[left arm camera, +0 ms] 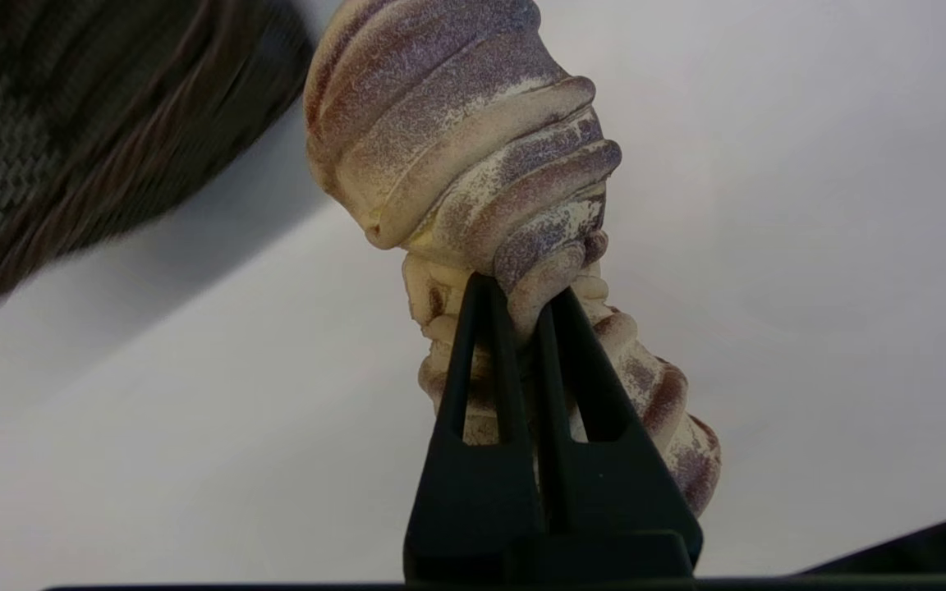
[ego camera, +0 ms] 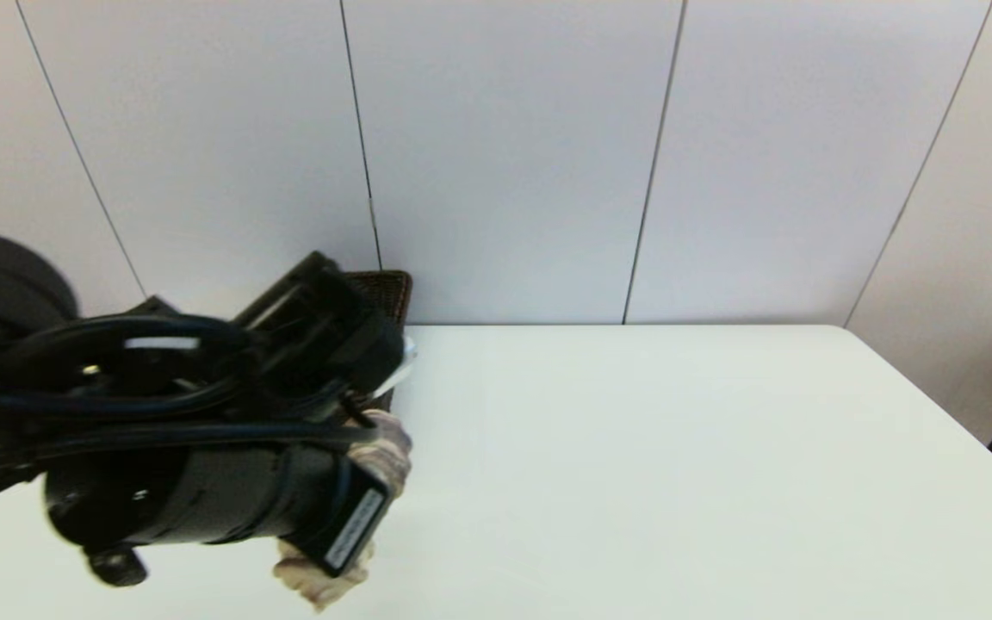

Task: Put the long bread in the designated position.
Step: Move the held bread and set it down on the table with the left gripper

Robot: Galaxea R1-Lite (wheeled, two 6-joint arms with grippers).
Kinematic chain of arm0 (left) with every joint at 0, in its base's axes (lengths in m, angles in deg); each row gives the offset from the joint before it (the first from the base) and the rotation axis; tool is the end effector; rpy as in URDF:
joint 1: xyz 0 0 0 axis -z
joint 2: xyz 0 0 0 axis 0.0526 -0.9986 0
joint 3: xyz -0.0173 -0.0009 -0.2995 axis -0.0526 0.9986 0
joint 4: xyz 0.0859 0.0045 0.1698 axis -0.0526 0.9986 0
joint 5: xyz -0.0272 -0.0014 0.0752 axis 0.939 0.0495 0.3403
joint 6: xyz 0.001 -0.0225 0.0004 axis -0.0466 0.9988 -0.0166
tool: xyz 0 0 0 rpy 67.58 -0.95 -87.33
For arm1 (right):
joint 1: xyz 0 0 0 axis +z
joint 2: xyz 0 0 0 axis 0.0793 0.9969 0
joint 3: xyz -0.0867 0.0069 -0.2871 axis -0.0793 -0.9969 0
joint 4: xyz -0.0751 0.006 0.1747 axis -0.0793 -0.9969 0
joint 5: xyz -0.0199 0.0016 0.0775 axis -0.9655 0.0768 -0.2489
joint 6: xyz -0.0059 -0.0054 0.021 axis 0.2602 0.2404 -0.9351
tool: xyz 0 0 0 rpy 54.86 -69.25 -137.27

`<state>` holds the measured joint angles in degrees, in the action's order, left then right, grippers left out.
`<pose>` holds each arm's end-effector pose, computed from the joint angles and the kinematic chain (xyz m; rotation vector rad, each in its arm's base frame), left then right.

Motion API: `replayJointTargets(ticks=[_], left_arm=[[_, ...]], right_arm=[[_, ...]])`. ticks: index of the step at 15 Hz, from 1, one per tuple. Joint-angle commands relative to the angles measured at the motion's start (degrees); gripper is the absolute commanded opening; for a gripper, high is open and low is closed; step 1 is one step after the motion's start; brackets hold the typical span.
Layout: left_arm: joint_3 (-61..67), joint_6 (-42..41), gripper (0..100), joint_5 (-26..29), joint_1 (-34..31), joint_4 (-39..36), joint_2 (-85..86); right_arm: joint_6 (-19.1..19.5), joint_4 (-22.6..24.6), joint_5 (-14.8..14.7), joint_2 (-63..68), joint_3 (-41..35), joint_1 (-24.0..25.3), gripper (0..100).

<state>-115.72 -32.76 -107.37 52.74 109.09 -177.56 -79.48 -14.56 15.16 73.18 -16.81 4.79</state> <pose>0.1632 -0.1815 0.2156 0.4513 0.9238 -0.4147 -0.0228 0.0000 0.0754 -0.0052 0.0024 0.0055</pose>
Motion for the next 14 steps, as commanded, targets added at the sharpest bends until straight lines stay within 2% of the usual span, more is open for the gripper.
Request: replayJointTargets(ticks=[1, 8, 10, 14], left_arm=[[16.15, -2.17, 0, 0.37, -6.04, 0.69, 16.26], [20.1, -5.69, 0, 2.48, -7.36, 0.43, 18.11], [19.75, -9.47, 0, 2.65, -8.59, -0.19, 17.05], [19.57, -20.81, 0, 7.84, -11.93, -5.55, 13.45]], right_arm=[[0.06, -0.07, 0.1, 0.06, 0.0, 0.02, 100], [-0.03, -0.07, 0.01, 0.06, 0.0, 0.02, 100], [0.06, -0.07, 0.01, 0.06, 0.0, 0.02, 100], [-0.03, -0.07, 0.01, 0.06, 0.0, 0.02, 100]])
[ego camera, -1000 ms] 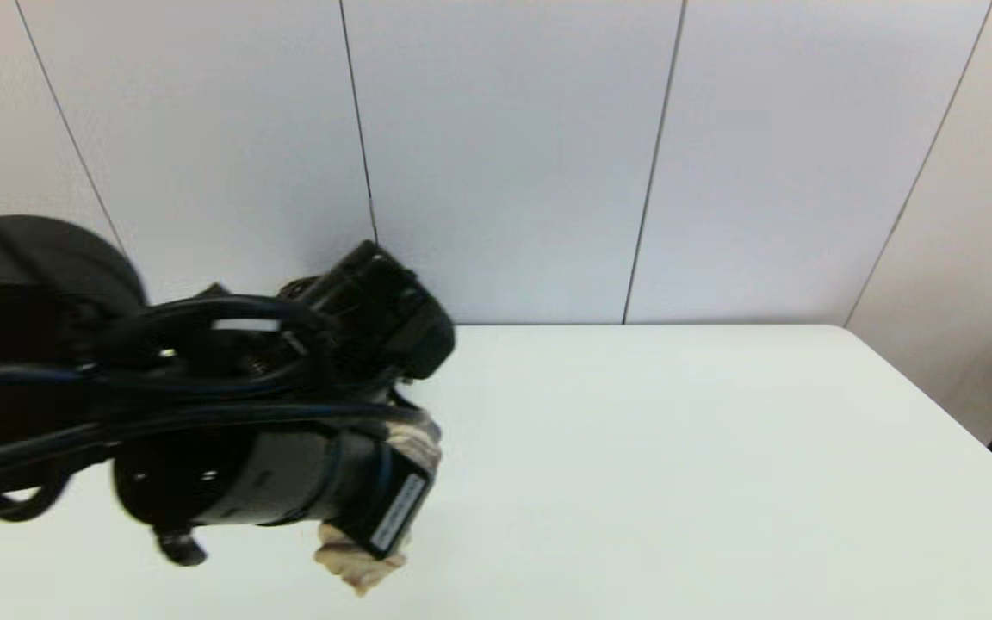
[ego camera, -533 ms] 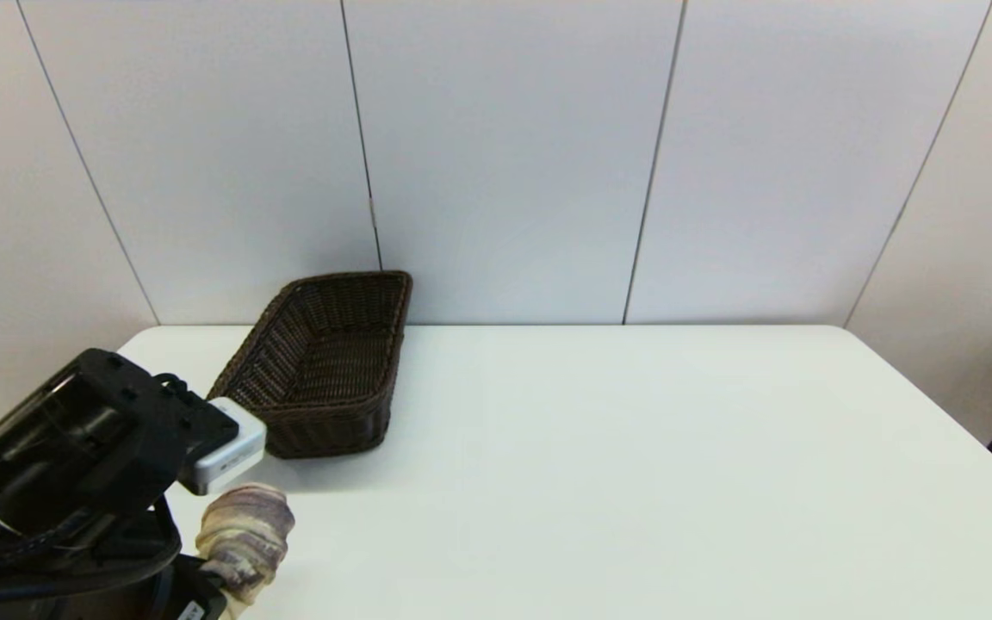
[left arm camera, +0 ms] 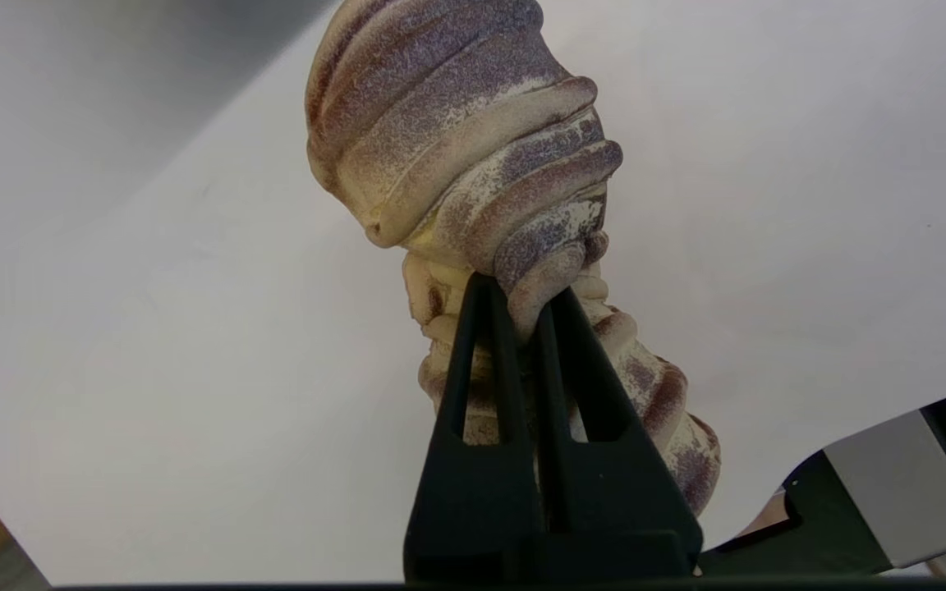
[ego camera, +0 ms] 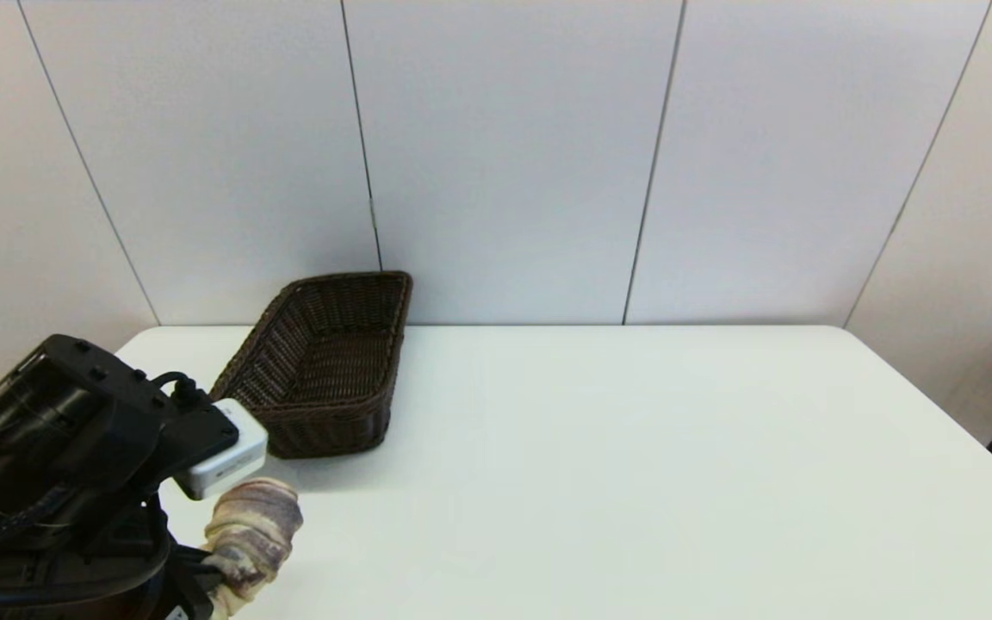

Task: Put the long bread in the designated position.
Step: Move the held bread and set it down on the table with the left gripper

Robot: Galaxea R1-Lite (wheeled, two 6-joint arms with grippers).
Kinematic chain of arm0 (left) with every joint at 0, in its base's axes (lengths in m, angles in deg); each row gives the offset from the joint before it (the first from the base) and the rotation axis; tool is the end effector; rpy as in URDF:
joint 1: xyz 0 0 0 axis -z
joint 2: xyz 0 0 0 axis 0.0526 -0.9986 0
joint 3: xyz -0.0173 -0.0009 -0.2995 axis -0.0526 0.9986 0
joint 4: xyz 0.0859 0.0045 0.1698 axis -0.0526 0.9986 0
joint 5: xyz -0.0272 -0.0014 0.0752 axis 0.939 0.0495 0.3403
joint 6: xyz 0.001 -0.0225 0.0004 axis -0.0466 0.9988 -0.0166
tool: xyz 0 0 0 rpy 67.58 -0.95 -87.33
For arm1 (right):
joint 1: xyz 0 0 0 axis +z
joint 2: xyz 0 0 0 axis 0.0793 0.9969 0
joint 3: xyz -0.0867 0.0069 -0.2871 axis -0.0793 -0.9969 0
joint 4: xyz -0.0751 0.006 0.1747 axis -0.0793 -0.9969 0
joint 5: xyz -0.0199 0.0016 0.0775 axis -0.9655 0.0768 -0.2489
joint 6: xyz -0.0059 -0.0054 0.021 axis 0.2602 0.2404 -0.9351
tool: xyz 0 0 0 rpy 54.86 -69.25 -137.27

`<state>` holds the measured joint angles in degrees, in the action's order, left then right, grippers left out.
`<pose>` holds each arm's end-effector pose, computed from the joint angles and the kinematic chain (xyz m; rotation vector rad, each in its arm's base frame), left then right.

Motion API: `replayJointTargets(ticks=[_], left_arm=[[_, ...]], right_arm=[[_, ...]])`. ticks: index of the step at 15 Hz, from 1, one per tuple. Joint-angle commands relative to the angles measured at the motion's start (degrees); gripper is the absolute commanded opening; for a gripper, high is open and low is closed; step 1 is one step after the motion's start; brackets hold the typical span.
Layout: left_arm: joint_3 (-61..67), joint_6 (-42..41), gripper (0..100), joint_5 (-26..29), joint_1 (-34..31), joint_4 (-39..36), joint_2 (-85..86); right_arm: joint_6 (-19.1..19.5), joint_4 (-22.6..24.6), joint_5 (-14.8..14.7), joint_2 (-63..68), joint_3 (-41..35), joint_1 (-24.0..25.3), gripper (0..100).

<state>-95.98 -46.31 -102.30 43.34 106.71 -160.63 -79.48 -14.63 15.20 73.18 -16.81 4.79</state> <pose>0.1223 -0.0970 0.1938 0.5512 0.9531 -0.4599 -0.0228 0.0000 0.0753 -0.0052 0.0036 0.0062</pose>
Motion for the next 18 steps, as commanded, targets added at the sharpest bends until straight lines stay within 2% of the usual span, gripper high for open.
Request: replayJointTargets(ticks=[1, 4, 7, 10, 13, 18], left_arm=[[-0.69, -10.69, 0, 4.35, -3.5, -5.19, -5.42], [-2.27, -20.1, 0, 11.73, -6.84, -9.15, -10.25], [-5.26, -33.28, 0, 19.38, -11.67, -10.91, -15.0], [-5.35, -39.78, 0, 22.89, -13.7, -10.82, -15.96], [-5.44, -51.12, 0, 29.22, -19.06, -9.41, -17.99], [-6.67, -63.6, 0, 34.05, -27.23, -6.86, -20.27]], right_arm=[[0.06, 0.01, -0.02, 0.06, 0.0, 0.02, 100], [0.06, 0.01, 0.07, 0.06, 0.0, 0.02, 100], [0.06, 0.01, -0.02, 0.06, 0.0, 0.02, 100], [-0.03, 0.09, 0.07, 0.06, 0.0, 0.02, 100], [0.06, 0.09, 0.07, 0.06, 0.0, 0.02, 100], [0.06, 0.01, -0.02, 0.06, 0.0, 0.02, 100]])
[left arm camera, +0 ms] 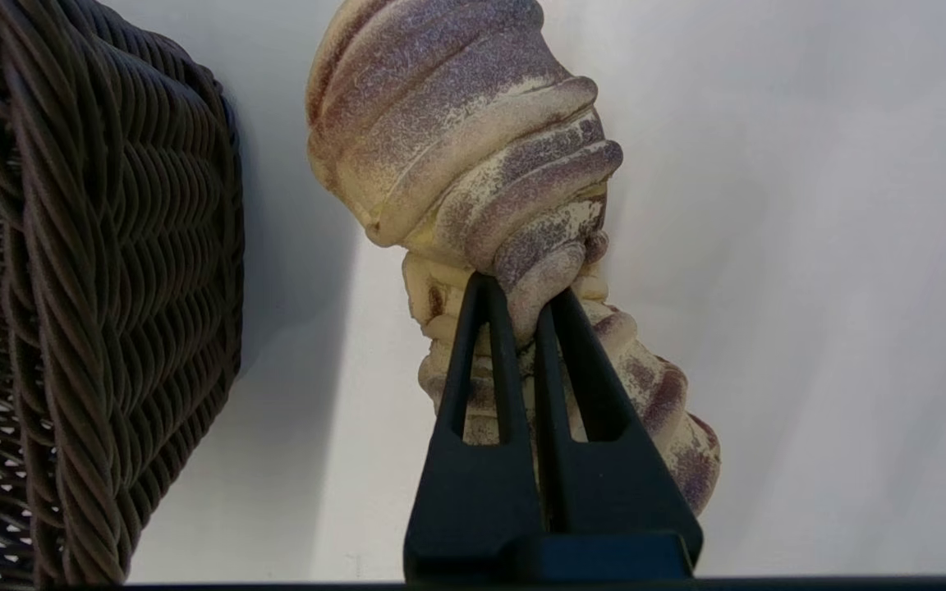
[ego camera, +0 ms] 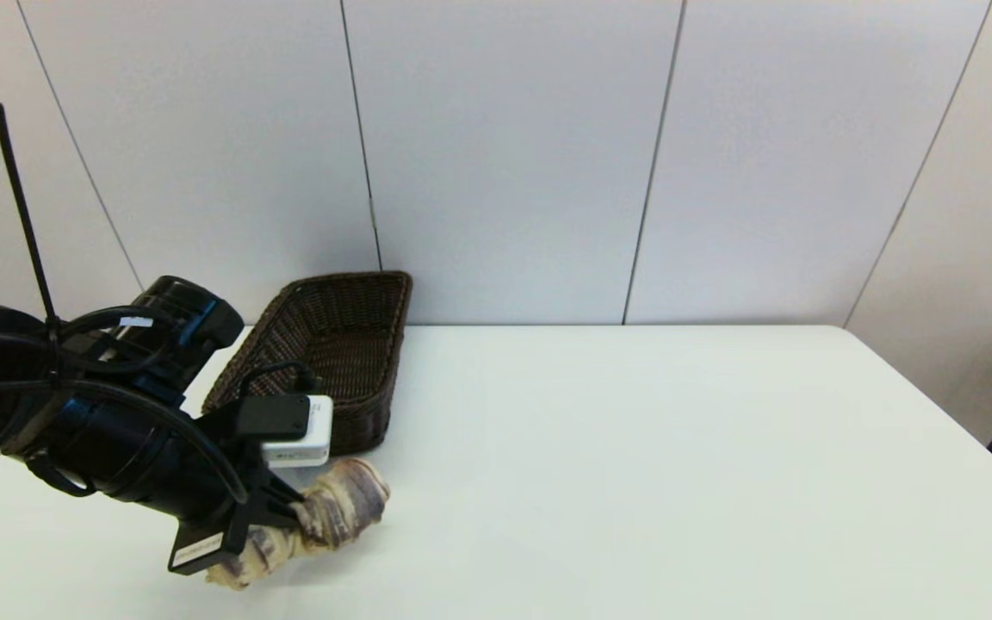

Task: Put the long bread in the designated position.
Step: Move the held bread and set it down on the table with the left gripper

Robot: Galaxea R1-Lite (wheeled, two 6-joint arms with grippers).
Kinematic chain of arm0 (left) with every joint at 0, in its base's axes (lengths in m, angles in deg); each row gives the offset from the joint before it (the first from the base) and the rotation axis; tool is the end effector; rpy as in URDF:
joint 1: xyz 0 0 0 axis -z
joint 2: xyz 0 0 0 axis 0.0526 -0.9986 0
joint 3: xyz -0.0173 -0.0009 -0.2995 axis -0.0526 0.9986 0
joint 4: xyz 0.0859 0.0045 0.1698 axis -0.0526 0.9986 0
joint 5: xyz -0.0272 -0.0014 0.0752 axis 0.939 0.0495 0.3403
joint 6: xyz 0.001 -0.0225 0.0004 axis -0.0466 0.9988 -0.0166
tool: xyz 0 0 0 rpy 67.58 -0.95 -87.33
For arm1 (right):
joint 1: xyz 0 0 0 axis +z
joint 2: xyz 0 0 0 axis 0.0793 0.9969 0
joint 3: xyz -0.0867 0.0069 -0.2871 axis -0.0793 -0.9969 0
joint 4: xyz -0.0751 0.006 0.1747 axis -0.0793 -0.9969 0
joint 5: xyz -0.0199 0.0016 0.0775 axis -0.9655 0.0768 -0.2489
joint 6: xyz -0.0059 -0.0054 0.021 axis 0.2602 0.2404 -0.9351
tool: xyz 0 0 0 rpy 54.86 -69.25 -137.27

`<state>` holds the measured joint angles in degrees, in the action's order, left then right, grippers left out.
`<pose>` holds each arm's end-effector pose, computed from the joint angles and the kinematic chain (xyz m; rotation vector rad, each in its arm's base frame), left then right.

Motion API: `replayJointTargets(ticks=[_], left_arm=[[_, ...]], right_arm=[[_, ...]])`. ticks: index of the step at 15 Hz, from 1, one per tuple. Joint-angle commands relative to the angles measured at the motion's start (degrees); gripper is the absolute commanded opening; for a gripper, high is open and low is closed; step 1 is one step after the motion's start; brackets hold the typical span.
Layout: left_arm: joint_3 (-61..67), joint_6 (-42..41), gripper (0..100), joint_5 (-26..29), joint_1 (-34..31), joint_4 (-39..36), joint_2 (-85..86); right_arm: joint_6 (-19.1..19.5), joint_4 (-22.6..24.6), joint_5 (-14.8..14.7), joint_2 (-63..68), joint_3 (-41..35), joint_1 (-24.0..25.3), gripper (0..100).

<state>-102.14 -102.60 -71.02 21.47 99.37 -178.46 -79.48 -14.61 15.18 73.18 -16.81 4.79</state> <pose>0.2219 -0.0813 0.1640 0.9006 0.7561 -1.1180 -0.0228 0.0000 0.0753 -0.0052 0.0032 0.0058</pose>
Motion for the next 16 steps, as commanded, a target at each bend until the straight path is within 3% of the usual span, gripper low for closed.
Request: replayJointTargets(ticks=[1, 9, 16], left_arm=[[-0.86, -9.59, 0, 3.56, -6.5, 0.47, -3.23], [-3.94, -19.96, 0, 6.2, -9.49, 5.4, -7.71], [-6.84, -21.72, 0, 6.55, -9.49, 5.4, -9.47]], right_arm=[[-0.03, -0.02, 0.08, 0.06, 0.0, 0.02, 100], [0.06, -0.02, -0.01, 0.06, 0.0, 0.02, 100], [-0.03, -0.02, -0.01, 0.06, 0.0, 0.02, 100]])
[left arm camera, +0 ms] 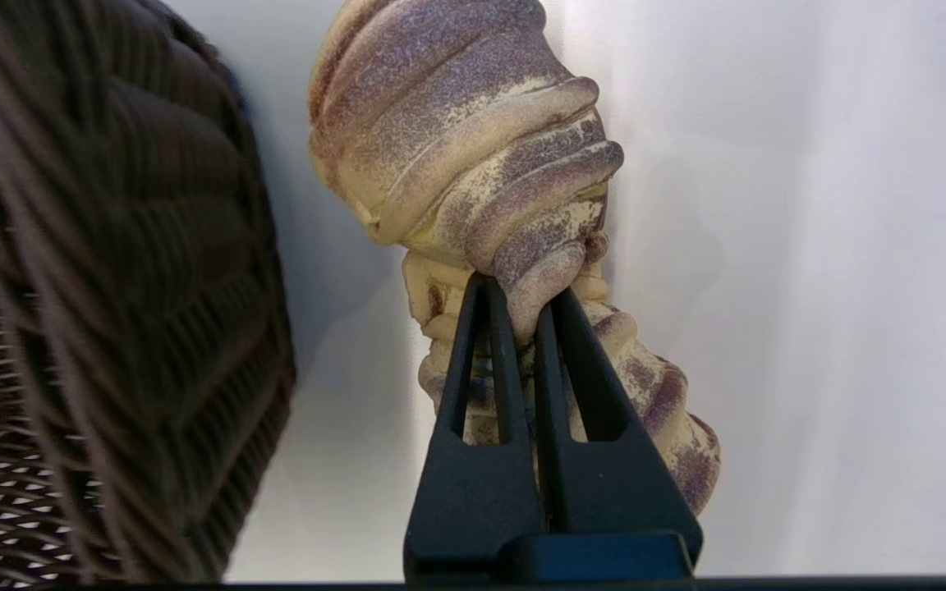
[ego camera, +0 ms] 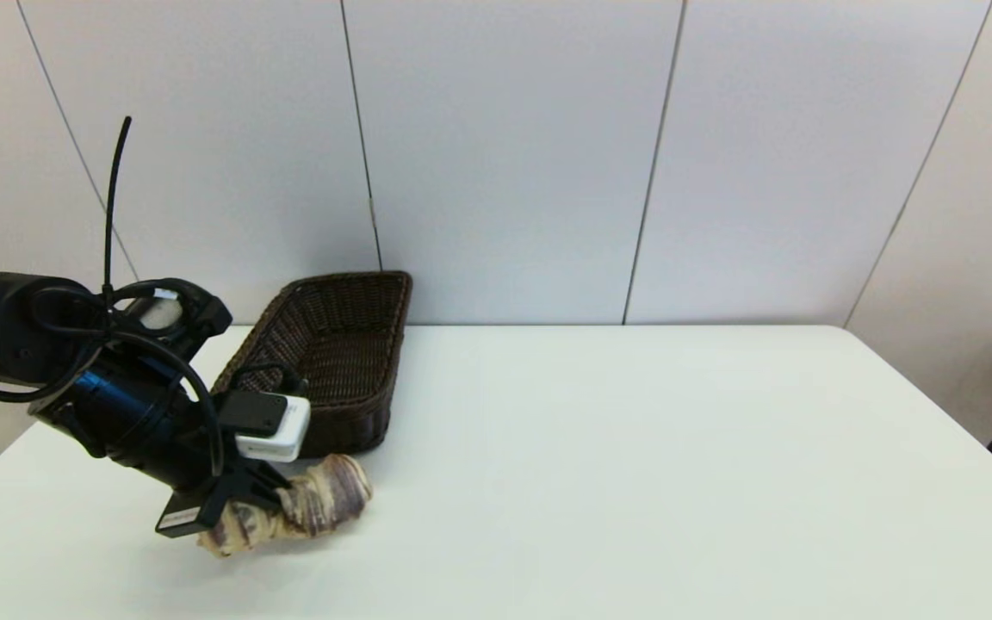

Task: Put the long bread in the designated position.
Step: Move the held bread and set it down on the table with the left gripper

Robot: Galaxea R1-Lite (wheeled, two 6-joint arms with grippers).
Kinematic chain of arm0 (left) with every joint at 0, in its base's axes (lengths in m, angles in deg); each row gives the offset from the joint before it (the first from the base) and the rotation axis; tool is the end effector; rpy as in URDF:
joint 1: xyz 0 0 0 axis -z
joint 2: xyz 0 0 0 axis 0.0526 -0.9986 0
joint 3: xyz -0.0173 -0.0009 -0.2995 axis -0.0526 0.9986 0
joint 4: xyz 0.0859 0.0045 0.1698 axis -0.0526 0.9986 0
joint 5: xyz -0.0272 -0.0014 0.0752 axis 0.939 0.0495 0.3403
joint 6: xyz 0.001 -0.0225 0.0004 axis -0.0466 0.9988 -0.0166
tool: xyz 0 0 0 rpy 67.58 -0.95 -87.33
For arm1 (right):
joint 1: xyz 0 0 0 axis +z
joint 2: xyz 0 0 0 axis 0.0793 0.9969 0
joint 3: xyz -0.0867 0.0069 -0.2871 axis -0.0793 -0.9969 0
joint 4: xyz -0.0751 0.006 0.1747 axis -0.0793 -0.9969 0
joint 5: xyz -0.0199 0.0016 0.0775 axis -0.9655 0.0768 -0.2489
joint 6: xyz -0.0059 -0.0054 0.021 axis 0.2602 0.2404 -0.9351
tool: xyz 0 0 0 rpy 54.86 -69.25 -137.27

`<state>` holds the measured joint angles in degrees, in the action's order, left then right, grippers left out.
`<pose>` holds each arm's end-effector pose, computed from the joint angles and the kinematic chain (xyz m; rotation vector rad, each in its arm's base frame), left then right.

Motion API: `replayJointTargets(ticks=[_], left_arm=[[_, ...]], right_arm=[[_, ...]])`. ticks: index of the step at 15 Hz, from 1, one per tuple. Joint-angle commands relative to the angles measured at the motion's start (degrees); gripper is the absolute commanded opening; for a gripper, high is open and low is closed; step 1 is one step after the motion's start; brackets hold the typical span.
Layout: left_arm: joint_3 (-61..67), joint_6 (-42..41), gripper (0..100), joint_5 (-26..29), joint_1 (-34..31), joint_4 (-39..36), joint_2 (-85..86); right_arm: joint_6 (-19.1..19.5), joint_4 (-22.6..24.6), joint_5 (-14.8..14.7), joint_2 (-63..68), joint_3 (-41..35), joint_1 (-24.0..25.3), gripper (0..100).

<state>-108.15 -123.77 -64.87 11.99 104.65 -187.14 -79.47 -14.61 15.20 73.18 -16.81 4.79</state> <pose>0.2610 -0.0505 0.1465 1.0075 0.6911 -1.2828 -0.0228 0.0000 0.0753 -0.0054 0.0032 0.0062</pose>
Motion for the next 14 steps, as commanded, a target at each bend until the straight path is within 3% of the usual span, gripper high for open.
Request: replayJointTargets(ticks=[1, 5, 6, 14], left_arm=[[-0.83, -0.56, 0, 0.76, -0.01, 0.12, -0.88], [-0.74, -1.26, 0, 1.11, -0.18, 0.21, -1.14], [-0.83, -1.26, 100, 1.38, -0.27, 0.21, -1.23], [-1.09, -1.35, 100, 1.55, -0.36, 0.21, -1.23]], right_arm=[[0.05, 0.07, -0.02, 0.06, 0.0, 0.02, 100], [0.05, -0.02, 0.07, 0.06, 0.0, 0.02, 100], [-0.04, -0.02, 0.07, 0.06, 0.0, 0.02, 100], [0.05, -0.02, -0.02, 0.06, 0.0, 0.02, 100]])
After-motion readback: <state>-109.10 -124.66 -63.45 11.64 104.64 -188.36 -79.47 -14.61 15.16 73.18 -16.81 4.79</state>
